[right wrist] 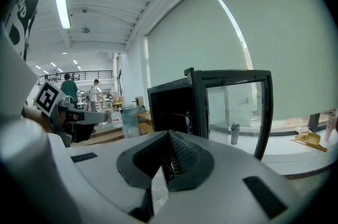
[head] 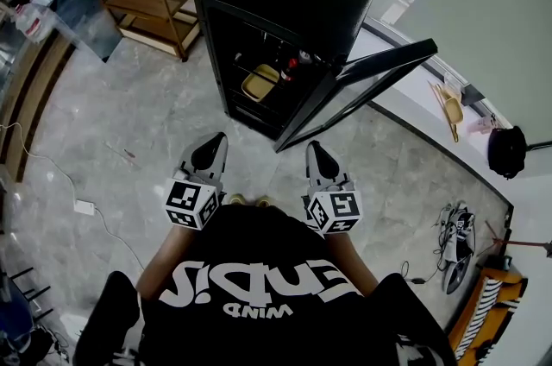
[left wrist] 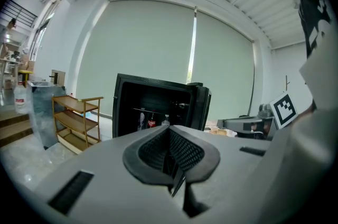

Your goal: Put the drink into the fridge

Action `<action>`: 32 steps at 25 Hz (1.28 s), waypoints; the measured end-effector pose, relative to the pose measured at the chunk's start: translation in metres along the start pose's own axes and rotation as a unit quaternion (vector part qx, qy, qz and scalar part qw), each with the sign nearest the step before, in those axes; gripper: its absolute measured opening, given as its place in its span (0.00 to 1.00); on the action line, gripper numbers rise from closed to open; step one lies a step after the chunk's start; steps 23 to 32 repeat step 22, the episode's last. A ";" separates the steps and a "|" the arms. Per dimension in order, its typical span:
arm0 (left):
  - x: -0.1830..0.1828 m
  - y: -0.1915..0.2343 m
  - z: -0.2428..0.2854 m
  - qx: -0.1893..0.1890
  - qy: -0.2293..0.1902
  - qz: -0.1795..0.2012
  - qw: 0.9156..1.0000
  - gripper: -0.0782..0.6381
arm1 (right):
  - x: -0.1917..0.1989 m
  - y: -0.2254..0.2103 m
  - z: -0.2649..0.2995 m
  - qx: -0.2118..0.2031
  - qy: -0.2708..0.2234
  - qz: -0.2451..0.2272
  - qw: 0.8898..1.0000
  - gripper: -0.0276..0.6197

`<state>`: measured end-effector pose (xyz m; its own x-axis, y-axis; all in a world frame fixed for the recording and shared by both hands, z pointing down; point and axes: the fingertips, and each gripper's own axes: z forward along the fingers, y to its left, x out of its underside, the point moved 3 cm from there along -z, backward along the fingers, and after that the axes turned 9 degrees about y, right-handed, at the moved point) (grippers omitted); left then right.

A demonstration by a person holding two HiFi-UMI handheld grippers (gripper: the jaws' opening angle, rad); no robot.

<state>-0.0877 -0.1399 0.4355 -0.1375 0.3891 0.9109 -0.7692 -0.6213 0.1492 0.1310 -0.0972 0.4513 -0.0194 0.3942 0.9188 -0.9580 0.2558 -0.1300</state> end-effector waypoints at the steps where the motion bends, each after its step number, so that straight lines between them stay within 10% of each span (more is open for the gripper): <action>1: 0.000 0.000 0.000 0.000 0.000 -0.001 1.000 0.12 | 0.000 0.000 0.000 0.000 0.000 0.000 1.000 0.08; 32: 0.008 0.003 -0.003 -0.011 0.002 -0.013 1.000 0.12 | 0.006 0.001 0.000 0.002 0.002 0.008 1.000 0.08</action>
